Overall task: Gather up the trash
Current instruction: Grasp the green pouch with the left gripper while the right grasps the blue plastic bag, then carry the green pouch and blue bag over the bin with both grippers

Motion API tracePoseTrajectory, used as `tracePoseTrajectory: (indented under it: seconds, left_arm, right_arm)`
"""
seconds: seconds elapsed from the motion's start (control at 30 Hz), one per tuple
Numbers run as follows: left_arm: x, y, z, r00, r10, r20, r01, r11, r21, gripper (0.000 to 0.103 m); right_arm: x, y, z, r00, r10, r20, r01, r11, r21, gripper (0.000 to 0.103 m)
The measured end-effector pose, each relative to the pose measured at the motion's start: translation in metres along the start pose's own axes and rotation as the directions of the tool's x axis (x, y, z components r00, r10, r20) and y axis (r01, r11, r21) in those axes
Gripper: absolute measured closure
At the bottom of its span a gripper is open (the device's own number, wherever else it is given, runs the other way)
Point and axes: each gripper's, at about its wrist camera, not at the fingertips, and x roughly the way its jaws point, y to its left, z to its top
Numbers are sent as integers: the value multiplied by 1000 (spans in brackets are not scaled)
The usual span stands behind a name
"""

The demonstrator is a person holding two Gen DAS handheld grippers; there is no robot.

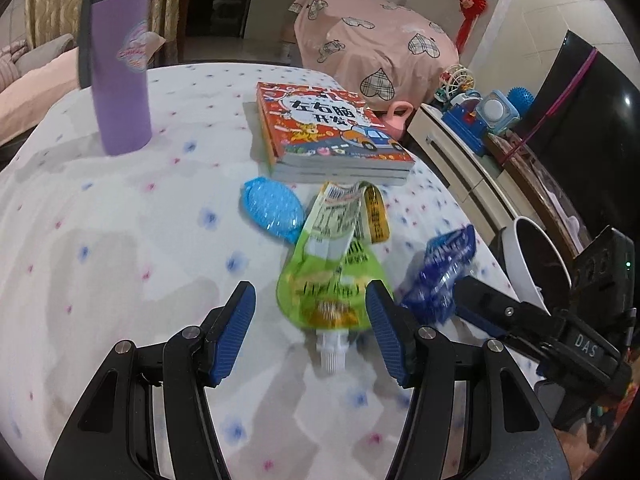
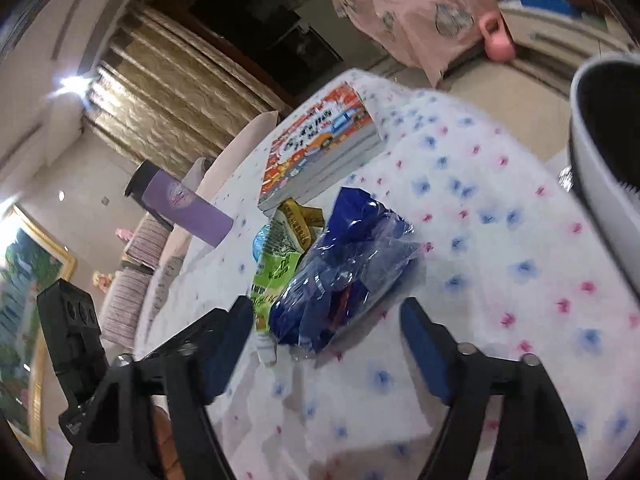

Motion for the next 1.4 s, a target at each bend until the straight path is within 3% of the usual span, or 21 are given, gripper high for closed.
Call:
tracePoseTrajectory:
  seconds: [0.07,0.13,0.27,0.37,0.43,0.5,0.6,1.0,1.4]
  left_arm:
    - [10,-3,5,1000,4,-19,-3,1000,8,45]
    - [17,-6,9,1000,1,-30,-1,1000,13,45]
    - [27,-22,16,999,11,-38,-9,998,63,47]
    - [38,-33,21,998,24,-54,-18,994,106,61]
    - [44,-38,22,997,50,-65,-42,991,124,82]
    - [45,-40,22,996,77,-55,-69,988,137,92]
    - [40,-45,18,997,60,-51,-53,989,139,99]
    - [-15,-94,-32,999,-21,-27,25,985,168,99]
    - [-42,-138,-65,993,-107,-45,114,973,200,99]
  right_arm:
    - [8,-7,3,1000,13,-5,-13,999,31,31]
    - [15,-13,5,999,32,-16,-31,998,62,46]
    - [13,-17,6,999,33,-2,-33,998,58,57]
    - [-1,-16,5,999,23,35,-24,999,36,61]
    - [-13,-18,5,998,15,59,-17,999,29,61]
    - [-23,-22,3,998,19,67,-21,999,30,61]
    - [-38,-24,-3,997,7,76,-9,1000,19,61]
    - [-94,-21,-26,988,-63,140,74,995,-72,62]
    - [-146,-33,-47,967,-131,219,156,983,-101,62]
